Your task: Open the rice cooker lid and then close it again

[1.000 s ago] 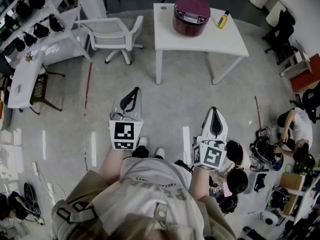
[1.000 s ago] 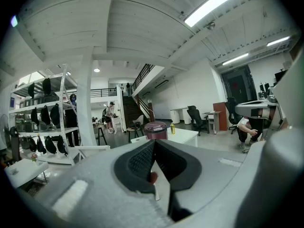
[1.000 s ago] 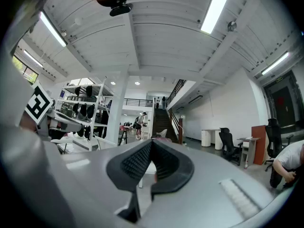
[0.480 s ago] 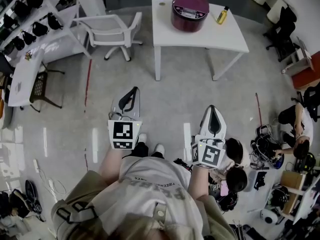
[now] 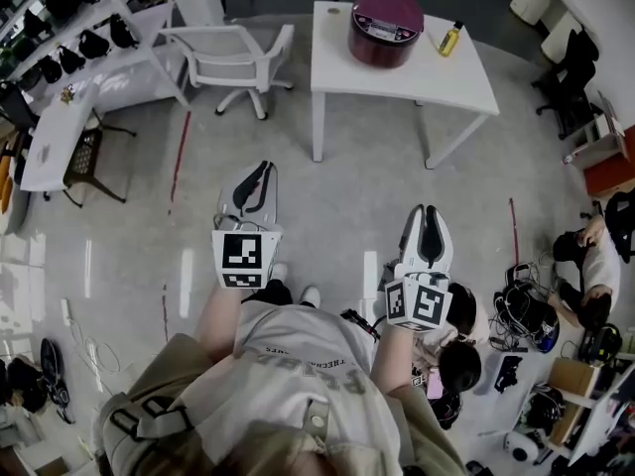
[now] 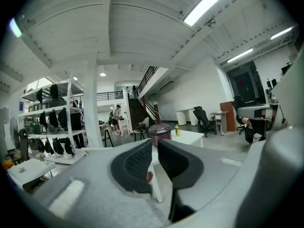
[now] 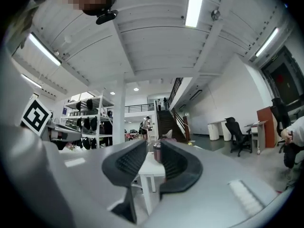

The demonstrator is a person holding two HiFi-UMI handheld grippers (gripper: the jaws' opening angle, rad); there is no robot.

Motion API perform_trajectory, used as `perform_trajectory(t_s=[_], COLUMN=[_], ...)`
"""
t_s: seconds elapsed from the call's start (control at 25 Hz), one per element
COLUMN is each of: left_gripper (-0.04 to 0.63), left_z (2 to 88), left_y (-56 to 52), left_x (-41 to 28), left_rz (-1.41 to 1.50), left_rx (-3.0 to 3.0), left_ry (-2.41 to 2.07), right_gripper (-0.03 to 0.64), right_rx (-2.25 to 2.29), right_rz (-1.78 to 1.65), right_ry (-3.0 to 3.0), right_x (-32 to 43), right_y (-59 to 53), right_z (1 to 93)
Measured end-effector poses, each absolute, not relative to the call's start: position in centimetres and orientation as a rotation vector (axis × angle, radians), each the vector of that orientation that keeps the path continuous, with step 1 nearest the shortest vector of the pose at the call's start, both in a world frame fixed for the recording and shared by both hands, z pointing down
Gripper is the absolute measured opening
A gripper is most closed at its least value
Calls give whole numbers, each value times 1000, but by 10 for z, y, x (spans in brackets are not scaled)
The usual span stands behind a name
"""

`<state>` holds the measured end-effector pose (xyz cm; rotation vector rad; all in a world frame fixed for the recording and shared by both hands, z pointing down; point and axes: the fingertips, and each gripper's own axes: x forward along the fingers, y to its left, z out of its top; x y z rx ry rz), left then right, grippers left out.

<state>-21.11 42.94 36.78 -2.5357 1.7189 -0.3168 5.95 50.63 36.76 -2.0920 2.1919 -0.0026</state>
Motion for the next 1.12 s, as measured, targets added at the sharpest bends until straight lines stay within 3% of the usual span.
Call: perform_trajectory(t_s=[0.04, 0.08, 0.16, 0.28, 1.12], left_gripper=[67, 110, 204, 268, 268], left_z=[365, 364, 365, 368, 395], left_y=[430, 431, 432, 432, 329], left_x=[-210, -209, -205, -200, -180], left_rz=[-306, -305, -326, -365, -483], left_rx=[-2537, -2542, -2552, -2562, -2635], left_ry=[1723, 1722, 1711, 1692, 1621], right_gripper=[111, 145, 201, 242, 256], right_rx=[-2073, -2059, -2055, -2061, -2162], right_rz=[-10, -18, -38, -62, -115], right_ry=[2196, 2195, 2187, 2182, 2104], right_x=[61, 62, 66, 71, 104], right_y=[506, 506, 506, 504, 417], right_z=[366, 365, 367, 371, 379])
